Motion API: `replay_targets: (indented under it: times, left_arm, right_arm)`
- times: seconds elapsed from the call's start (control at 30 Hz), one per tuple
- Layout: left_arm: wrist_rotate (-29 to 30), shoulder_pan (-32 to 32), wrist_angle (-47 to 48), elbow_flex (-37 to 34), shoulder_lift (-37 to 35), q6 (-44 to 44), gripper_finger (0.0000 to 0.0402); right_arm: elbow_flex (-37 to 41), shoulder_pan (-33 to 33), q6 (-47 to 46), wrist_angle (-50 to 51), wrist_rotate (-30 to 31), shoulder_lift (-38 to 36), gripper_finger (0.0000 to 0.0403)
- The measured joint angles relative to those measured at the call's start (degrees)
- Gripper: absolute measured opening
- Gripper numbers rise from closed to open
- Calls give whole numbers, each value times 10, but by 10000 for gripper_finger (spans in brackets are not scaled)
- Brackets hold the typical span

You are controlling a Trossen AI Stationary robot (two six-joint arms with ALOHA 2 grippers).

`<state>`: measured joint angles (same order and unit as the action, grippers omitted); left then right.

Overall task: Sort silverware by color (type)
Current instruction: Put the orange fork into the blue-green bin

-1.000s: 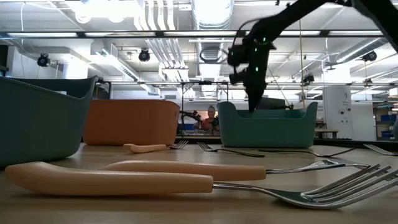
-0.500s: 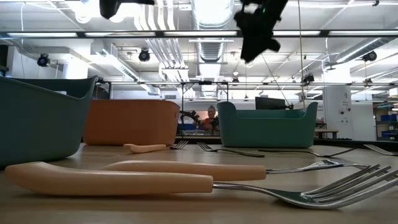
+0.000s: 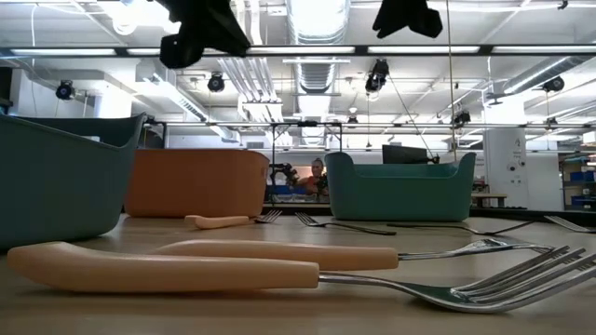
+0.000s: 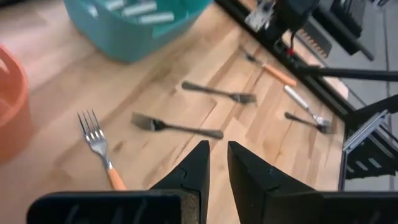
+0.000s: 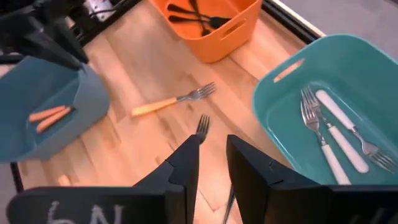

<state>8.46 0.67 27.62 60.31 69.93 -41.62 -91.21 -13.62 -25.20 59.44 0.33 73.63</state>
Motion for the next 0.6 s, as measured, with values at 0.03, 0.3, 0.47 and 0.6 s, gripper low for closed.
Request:
replay_targets:
  times: [0.03, 0.3, 0.47, 0.6]
  left_arm:
    - [-4, 0, 1, 0, 7, -7, 40]
    - [-16, 0, 15, 0, 54, -86, 40]
    - [-22, 0, 23, 0, 76, -120, 40]
    - [-22, 0, 38, 0, 88, -152, 40]
  right_arm:
    - [6, 5, 3, -1, 6, -5, 67]
    - [69, 21, 12, -45, 25, -44, 56]
    - [106, 23, 12, -68, 25, -63, 58]
    - [137, 24, 8, -97, 25, -77, 59]
